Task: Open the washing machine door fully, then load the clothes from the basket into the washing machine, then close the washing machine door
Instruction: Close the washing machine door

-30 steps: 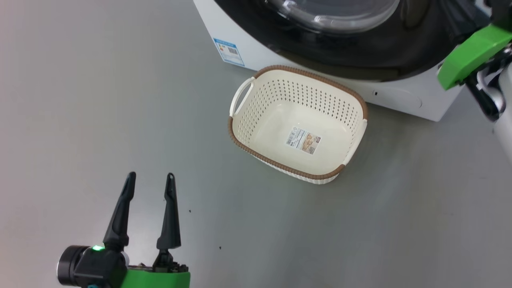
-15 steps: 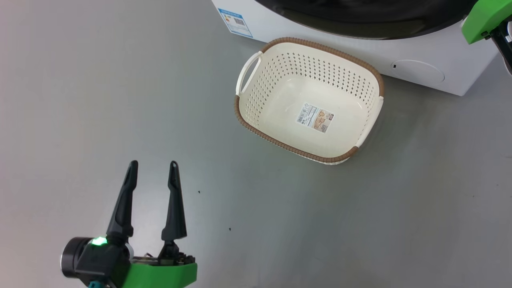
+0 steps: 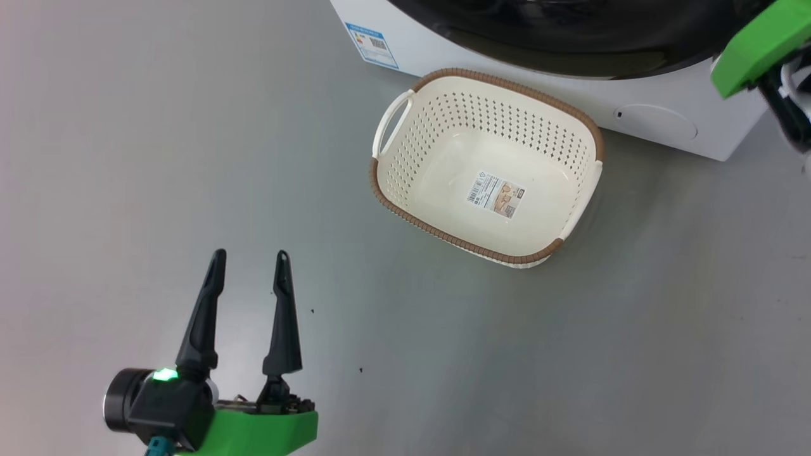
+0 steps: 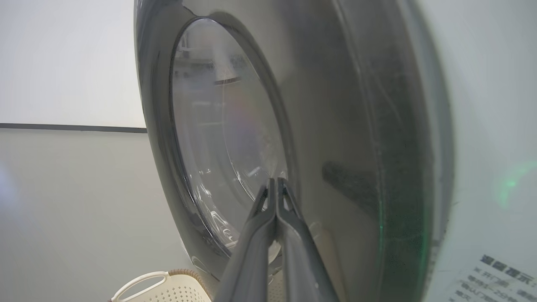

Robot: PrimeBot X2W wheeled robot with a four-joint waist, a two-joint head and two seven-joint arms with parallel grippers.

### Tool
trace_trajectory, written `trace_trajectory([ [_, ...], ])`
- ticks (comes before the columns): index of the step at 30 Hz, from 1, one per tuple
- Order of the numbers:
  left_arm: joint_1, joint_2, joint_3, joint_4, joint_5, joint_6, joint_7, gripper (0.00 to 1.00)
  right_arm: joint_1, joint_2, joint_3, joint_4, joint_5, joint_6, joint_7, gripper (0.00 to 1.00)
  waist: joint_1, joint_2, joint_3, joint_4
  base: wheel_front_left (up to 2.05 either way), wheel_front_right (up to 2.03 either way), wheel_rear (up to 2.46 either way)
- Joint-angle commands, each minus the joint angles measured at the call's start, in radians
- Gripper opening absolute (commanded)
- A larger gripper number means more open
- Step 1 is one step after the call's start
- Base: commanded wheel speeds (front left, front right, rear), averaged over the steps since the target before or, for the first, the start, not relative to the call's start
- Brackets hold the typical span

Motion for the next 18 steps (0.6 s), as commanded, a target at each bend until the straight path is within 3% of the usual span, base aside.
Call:
trace_trajectory([
  [1, -0.030, 0.017, 0.033, -0.005, 0.002, -0.010, -0.008, 1.00, 0.067, 0.007, -0.009, -0.062, 0.012, -0.003, -0.004, 0.00, -0.0001, -0.0001, -0.015, -0.004, 0.00, 0.00, 0.00],
  [12, -0.033, 0.017, 0.067, 0.027, 0.034, -0.044, -0.008, 1.00, 0.381, 0.007, -0.164, -0.375, -0.024, -0.003, -0.004, 0.00, -0.0001, -0.0001, -0.085, -0.100, 0.00, 0.00, 0.00],
  [17, -0.031, 0.017, 0.083, 0.039, 0.050, -0.061, -0.008, 1.00, 0.496, 0.024, -0.238, -0.455, -0.043, -0.003, -0.004, 0.00, -0.0001, -0.0001, -0.115, -0.142, 0.00, 0.00, 0.00],
  [18, -0.030, 0.017, 0.087, 0.043, 0.054, -0.066, -0.008, 1.00, 0.523, 0.032, -0.253, -0.472, -0.047, -0.003, -0.004, 0.21, -0.0001, -0.0001, -0.122, -0.152, 0.00, 0.00, 0.00],
])
